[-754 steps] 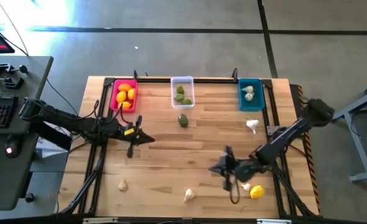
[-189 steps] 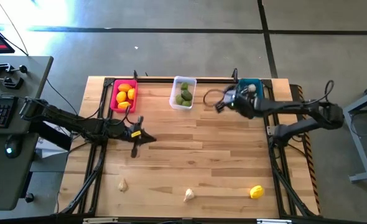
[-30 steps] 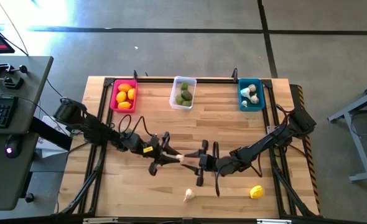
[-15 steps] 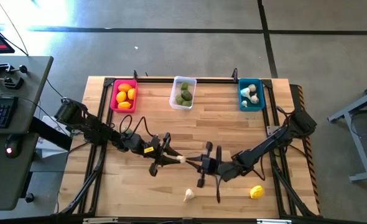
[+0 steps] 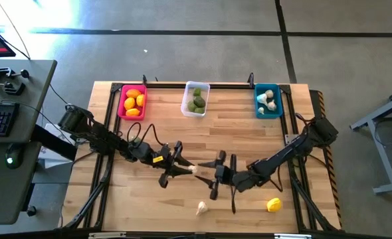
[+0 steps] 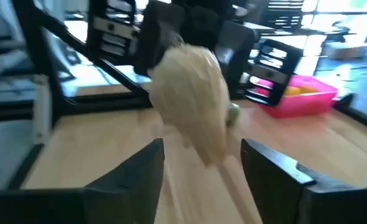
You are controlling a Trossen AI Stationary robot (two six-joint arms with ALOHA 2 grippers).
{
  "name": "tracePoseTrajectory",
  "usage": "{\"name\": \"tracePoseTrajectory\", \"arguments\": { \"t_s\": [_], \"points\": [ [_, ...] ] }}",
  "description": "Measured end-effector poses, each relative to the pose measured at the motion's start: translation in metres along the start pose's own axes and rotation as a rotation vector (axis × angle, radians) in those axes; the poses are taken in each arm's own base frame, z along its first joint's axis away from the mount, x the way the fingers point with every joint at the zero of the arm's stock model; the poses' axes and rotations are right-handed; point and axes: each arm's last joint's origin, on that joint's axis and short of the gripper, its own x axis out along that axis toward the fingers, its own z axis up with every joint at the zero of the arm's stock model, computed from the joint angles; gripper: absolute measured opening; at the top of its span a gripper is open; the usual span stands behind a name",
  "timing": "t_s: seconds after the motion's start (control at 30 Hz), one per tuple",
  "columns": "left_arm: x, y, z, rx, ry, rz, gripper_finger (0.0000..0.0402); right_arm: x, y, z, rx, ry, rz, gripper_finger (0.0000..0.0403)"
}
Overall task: Sort produce into baskets
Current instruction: Put the garlic into the blue bin
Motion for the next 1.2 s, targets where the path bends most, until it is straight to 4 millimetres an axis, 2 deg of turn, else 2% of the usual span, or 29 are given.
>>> {"name": "tracePoseTrajectory", "arguments": {
  "t_s": [0.13, 0.23, 0.33, 0.47, 0.5, 0.63, 0.83, 1.03, 1.2],
  "points": [
    [0.0, 0.0, 0.0, 0.0, 0.0, 0.0, 0.008, 0.011, -0.011, 0.002, 0.037, 0.002, 0.034, 0.0207],
    [0.0, 0.0, 0.0, 0.001, -0.001, 0.005, 0.008, 0.014, -0.016, 0.003, 0.034, 0.003, 0.027, 0.0178],
    [0.0, 0.0, 0.0, 0.009, 0.001, 0.001, 0.0081, 0.014, -0.015, 0.003, 0.009, 0.003, 0.03, 0.0122],
    [0.0, 0.0, 0.0, 0.006, 0.003, -0.007, 0.0096, 0.009, -0.01, 0.002, -0.033, 0.002, 0.043, 0.0025],
    [0.0, 0.0, 0.0, 0.012, 0.004, -0.008, 0.0102, 0.008, -0.008, 0.002, -0.044, 0.002, 0.047, 0.0015],
    [0.0, 0.001, 0.0, 0.08, 0.0, 0.05, 0.0132, 0.004, -0.005, 0.001, -0.057, -0.006, -0.017, 0.0021],
    [0.0, 0.003, -0.002, 0.105, 0.009, 0.101, 0.017, 0.001, -0.004, 0.0, -0.08, -0.006, -0.07, 0.0006],
    [-0.001, 0.005, -0.002, 0.159, 0.011, 0.145, 0.0179, 0.0, -0.007, 0.002, -0.067, -0.015, -0.15, 0.0003],
    [-0.004, 0.007, -0.007, 0.202, 0.041, 0.18, 0.0179, -0.01, -0.016, 0.02, -0.018, -0.035, -0.246, 0.0002]
  ]
}}
